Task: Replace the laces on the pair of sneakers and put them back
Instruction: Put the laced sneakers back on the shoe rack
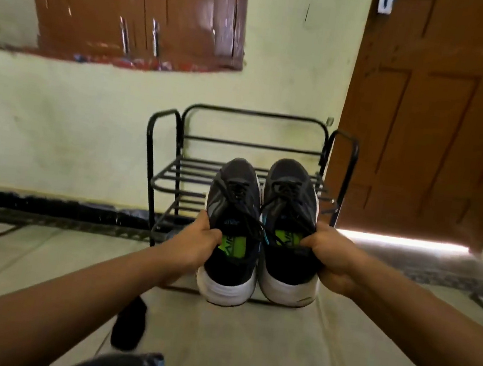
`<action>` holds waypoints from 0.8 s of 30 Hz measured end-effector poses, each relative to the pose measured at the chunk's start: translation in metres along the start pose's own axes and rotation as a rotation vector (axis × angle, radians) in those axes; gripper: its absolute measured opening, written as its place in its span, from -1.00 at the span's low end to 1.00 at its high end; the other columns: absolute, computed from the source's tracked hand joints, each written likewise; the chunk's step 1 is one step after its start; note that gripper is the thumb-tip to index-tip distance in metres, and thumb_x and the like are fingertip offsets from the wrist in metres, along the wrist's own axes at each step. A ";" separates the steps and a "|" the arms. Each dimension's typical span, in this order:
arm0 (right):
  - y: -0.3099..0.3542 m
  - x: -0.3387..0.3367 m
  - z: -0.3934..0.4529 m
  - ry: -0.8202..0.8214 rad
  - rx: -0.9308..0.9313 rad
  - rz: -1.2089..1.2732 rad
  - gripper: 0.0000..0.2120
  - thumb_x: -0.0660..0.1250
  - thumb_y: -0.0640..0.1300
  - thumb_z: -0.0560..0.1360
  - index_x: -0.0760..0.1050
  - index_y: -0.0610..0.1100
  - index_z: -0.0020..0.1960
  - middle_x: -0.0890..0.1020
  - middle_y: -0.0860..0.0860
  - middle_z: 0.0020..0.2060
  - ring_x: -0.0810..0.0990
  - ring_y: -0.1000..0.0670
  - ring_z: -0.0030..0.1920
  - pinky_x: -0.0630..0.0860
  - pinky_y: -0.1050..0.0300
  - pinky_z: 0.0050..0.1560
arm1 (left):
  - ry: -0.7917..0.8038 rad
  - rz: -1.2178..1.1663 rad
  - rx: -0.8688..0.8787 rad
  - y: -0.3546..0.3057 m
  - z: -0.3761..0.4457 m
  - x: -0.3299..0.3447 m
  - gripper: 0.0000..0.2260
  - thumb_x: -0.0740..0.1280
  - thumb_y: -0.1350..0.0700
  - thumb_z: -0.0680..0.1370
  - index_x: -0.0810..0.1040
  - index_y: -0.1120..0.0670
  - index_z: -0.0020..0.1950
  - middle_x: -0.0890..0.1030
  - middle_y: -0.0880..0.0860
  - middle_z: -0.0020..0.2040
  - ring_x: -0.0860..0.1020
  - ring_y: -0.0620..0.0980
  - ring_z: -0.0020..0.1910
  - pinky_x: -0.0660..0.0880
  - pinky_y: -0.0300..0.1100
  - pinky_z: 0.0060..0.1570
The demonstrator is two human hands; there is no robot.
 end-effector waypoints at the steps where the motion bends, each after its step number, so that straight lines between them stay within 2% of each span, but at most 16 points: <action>1: 0.009 0.000 0.001 0.016 -0.002 0.009 -0.57 0.10 -0.49 0.48 0.38 -0.18 0.26 0.56 -0.19 0.12 0.55 -0.17 0.11 0.52 -0.04 0.11 | 0.002 -0.017 0.003 -0.007 0.001 -0.002 -0.65 0.11 0.26 0.58 0.27 0.03 0.35 0.49 0.08 0.23 0.47 0.05 0.18 0.43 -0.06 0.17; 4: 0.035 0.000 0.018 0.014 -0.003 0.011 -0.64 0.10 -0.48 0.50 0.41 -0.19 0.20 0.56 -0.21 0.06 0.56 -0.16 0.03 0.54 0.06 -0.13 | -0.045 -0.010 -0.028 -0.021 0.021 -0.016 -0.75 0.12 0.25 0.58 0.32 0.13 0.26 0.50 0.18 0.18 0.49 0.14 0.16 0.47 0.03 0.16; 8: 0.050 -0.005 0.071 -0.040 0.057 0.043 -0.66 0.11 -0.45 0.50 0.43 -0.31 0.23 0.59 -0.26 0.00 0.59 -0.22 -0.02 0.55 -0.02 -0.13 | -0.133 -0.019 -0.066 -0.038 0.073 -0.026 -0.78 0.14 0.30 0.53 0.38 0.26 0.17 0.51 0.34 0.09 0.52 0.24 0.07 0.48 0.06 0.04; 10: 0.054 -0.009 0.096 -0.069 0.083 0.064 -0.69 0.08 -0.46 0.52 0.44 -0.34 0.20 0.59 -0.25 -0.08 0.58 -0.20 -0.10 0.53 0.01 -0.24 | -0.151 -0.068 -0.072 -0.046 0.102 -0.027 -0.83 0.12 0.34 0.51 0.49 0.25 -0.01 0.56 0.35 -0.08 0.55 0.20 -0.07 0.48 0.01 -0.11; 12: 0.051 -0.020 0.125 -0.099 0.108 0.098 -0.70 0.08 -0.43 0.54 0.46 -0.35 0.20 0.61 -0.25 -0.07 0.60 -0.21 -0.10 0.53 0.00 -0.26 | -0.179 -0.119 -0.076 -0.046 0.138 -0.026 -0.80 0.10 0.39 0.50 0.49 0.25 -0.18 0.54 0.28 -0.22 0.54 0.20 -0.14 0.47 -0.04 -0.15; 13: 0.050 -0.023 0.136 -0.101 0.112 0.127 -0.71 0.09 -0.40 0.55 0.48 -0.34 0.20 0.62 -0.26 -0.06 0.61 -0.21 -0.08 0.55 -0.01 -0.23 | -0.197 -0.133 -0.079 -0.045 0.152 -0.027 -0.80 0.09 0.39 0.50 0.50 0.28 -0.15 0.55 0.28 -0.20 0.55 0.21 -0.12 0.48 -0.02 -0.13; 15: 0.053 -0.029 0.167 -0.105 0.108 0.167 -0.73 0.10 -0.36 0.57 0.50 -0.31 0.19 0.63 -0.27 -0.04 0.62 -0.22 -0.06 0.56 -0.03 -0.19 | -0.241 -0.170 -0.081 -0.046 0.183 -0.026 -0.77 0.09 0.38 0.50 0.50 0.36 0.03 0.57 0.30 -0.08 0.57 0.23 -0.07 0.49 -0.04 -0.13; 18: 0.055 -0.030 0.206 -0.164 0.097 0.152 -0.76 0.12 -0.34 0.57 0.51 -0.30 0.13 0.63 -0.26 -0.06 0.62 -0.20 -0.14 0.55 0.03 -0.32 | -0.320 -0.232 -0.106 -0.037 0.222 -0.032 -0.72 0.11 0.37 0.52 0.43 0.38 0.19 0.52 0.24 -0.12 0.50 0.14 -0.19 0.36 -0.17 -0.33; 20: 0.051 -0.026 0.226 -0.177 0.088 0.160 -0.80 0.12 -0.33 0.56 0.53 -0.28 0.01 0.64 -0.21 -0.24 0.63 -0.13 -0.30 0.51 0.13 -0.43 | -0.354 -0.236 -0.135 -0.022 0.236 -0.037 -0.72 0.14 0.35 0.50 0.43 0.38 0.18 0.47 0.19 -0.21 0.44 0.10 -0.27 0.29 -0.17 -0.38; 21: 0.049 -0.026 0.233 -0.179 0.087 0.183 -0.79 0.11 -0.33 0.56 0.53 -0.27 -0.05 0.63 -0.18 -0.32 0.62 -0.11 -0.35 0.50 0.14 -0.44 | -0.364 -0.244 -0.136 -0.015 0.241 -0.040 -0.74 0.17 0.34 0.49 0.45 0.39 0.15 0.48 0.20 -0.22 0.45 0.11 -0.27 0.31 -0.17 -0.35; 24: 0.038 -0.023 0.248 -0.190 0.079 0.265 -0.74 0.14 -0.21 0.54 0.59 -0.28 -0.01 0.63 -0.19 -0.22 0.61 -0.16 -0.22 0.53 0.04 -0.25 | -0.325 -0.359 -0.078 -0.004 0.252 -0.042 -0.80 0.28 0.20 0.54 0.57 0.32 0.03 0.63 0.20 -0.15 0.58 0.12 -0.19 0.48 -0.14 -0.21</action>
Point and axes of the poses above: each hand's wrist, its own z-axis towards the middle knuckle, its own x-axis out of the palm, y = z × x, the point moved 8 cm from there along z, towards the middle knuckle
